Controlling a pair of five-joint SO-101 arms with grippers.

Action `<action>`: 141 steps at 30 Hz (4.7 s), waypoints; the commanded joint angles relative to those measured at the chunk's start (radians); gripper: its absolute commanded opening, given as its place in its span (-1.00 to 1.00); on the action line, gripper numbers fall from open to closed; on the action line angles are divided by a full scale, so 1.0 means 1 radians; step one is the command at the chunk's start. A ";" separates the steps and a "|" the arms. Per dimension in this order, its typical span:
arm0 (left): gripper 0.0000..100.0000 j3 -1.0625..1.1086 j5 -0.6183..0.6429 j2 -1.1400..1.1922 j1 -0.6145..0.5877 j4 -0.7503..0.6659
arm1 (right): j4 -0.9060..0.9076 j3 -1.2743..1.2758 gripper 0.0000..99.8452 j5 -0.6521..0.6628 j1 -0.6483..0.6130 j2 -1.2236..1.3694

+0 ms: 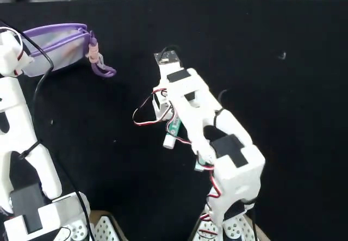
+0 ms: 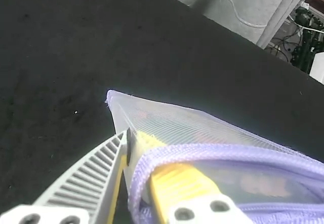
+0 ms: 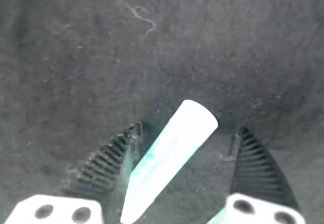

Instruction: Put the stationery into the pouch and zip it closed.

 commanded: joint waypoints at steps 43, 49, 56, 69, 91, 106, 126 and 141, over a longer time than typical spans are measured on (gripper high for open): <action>-0.94 -0.216 0.002 -0.009 0.420 0.365 | 0.612 -1.540 -0.98 -0.092 0.117 0.108; -0.94 -0.165 0.002 -0.012 0.429 0.356 | 0.617 -1.655 -0.98 -0.130 0.115 0.108; -0.94 -0.162 0.000 -0.009 0.429 0.356 | 0.618 -1.782 -0.98 -0.170 0.066 0.108; -0.94 -0.160 -0.049 -0.009 0.427 0.350 | 0.621 -1.773 -0.98 -0.106 0.052 -0.070; -0.94 -0.061 -0.049 -0.020 0.429 0.261 | 0.572 -1.104 -0.98 -0.098 -0.020 -0.478; -0.94 -0.061 -0.051 -0.020 0.427 0.261 | -0.057 -0.196 -0.98 -0.101 -0.025 -0.891; -0.94 -0.058 -0.048 -0.020 0.486 0.269 | -1.453 0.711 -0.98 0.169 -0.196 -1.202; -0.94 -0.058 -0.048 -0.020 0.449 0.259 | -1.557 0.839 -0.97 0.189 -0.161 -0.957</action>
